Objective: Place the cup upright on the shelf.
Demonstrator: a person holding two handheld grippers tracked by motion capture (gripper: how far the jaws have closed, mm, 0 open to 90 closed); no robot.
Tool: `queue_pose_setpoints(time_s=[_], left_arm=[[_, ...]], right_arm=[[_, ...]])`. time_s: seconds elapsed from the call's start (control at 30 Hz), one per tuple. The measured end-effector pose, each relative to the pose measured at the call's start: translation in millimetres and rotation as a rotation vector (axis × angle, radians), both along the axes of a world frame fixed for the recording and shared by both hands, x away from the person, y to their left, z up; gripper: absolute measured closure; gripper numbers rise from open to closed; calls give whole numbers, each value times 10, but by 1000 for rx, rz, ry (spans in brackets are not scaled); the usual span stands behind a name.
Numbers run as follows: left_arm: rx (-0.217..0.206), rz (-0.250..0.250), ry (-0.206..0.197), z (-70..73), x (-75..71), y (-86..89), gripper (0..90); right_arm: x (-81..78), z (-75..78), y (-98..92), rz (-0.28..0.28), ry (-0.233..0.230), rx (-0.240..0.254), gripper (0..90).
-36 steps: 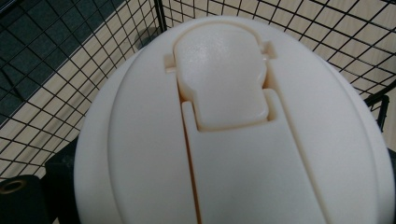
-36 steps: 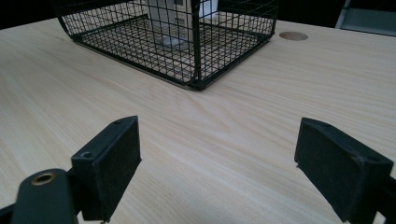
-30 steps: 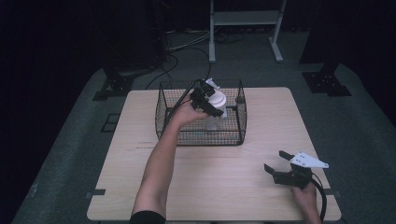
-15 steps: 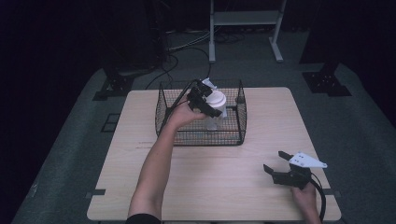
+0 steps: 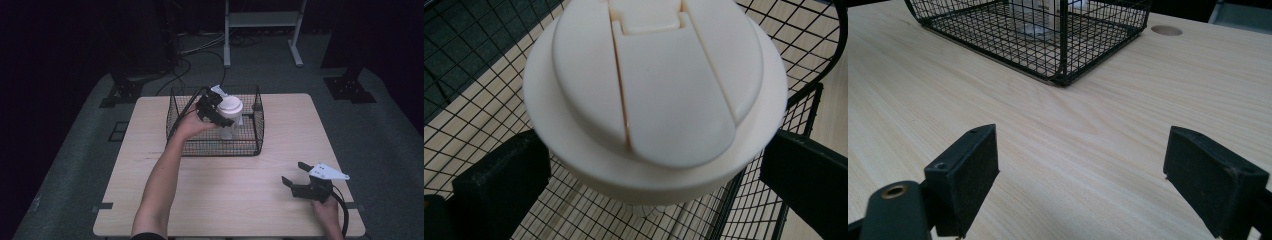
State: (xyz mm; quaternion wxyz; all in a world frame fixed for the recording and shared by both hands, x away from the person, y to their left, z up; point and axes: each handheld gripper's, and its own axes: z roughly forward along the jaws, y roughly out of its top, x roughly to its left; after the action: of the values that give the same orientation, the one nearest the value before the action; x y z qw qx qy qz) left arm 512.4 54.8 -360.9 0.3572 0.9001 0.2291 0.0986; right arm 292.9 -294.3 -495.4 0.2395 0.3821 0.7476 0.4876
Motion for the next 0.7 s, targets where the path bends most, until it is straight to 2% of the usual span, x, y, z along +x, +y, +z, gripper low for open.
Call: queue_pose_setpoints(time_s=[0.07, 0.23, 0.43, 0.7], left_arm=[[-9, 1, 3, 3, -6, 24, 0], [3, 5, -2, -1, -20, 58, 0], [-6, 20, -6, 3, -26, 126, 0], [-5, 28, -8, 16, -100, 242, 0]], right_arm=[[1, 0, 1, 0, 0, -1, 134], [2, -2, 4, 0, -1, -4, 135], [2, -2, 6, 1, 1, -6, 135], [1, -3, 10, 0, 2, -10, 135]])
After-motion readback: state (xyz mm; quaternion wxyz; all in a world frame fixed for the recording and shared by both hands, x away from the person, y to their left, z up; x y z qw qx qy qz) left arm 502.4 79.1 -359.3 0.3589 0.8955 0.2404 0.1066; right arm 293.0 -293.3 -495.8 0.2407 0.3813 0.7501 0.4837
